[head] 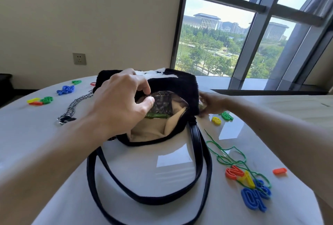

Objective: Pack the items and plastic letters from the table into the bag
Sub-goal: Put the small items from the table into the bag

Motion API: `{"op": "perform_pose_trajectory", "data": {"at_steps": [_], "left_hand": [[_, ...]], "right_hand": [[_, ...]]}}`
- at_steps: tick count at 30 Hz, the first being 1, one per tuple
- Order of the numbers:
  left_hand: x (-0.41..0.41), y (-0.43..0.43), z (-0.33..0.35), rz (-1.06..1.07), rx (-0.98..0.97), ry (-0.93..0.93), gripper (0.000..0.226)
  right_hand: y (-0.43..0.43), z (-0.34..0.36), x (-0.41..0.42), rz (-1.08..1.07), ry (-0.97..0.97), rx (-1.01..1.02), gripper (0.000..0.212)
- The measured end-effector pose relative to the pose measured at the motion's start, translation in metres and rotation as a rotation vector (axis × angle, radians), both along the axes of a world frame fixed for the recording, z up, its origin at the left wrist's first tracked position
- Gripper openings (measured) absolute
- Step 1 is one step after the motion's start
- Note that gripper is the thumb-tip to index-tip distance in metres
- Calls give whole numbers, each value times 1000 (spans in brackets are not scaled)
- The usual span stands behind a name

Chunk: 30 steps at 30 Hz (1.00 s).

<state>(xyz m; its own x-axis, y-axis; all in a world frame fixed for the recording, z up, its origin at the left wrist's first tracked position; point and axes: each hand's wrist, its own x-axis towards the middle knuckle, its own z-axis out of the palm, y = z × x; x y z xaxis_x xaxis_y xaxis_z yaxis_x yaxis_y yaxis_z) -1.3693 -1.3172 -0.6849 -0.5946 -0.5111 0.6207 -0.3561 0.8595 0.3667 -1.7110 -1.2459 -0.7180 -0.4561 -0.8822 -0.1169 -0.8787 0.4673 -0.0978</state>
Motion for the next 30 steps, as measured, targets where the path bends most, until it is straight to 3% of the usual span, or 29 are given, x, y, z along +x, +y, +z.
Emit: {"op": "perform_pose_trajectory", "data": {"at_steps": [3,6,10,13,15,18,22,30], "left_hand": [[3,-9,0,29,-6,13,11],[7,-16,-3,35,-26,2,11],[16,-21,-10,85,-51,-28,25],[20,-26,-17,186,-9,-84,42],[22,-31,-20,262,52,-174,45],[23,-37,-21,305,66,-217,25],[23,-37,-14,243,33,-67,6],[26,-39,-5,203,14,59,7]], "right_hand": [[11,-5,8,38,155,-108,57],[26,4,13,-20,170,-287,37],[57,33,31,-207,-86,-668,31],[82,53,64,-147,-286,-876,23],[92,58,100,-20,-369,-861,22],[91,52,156,104,-379,-757,36],[60,23,200,127,-140,-705,33],[-13,-12,228,342,-102,-802,37]]}}
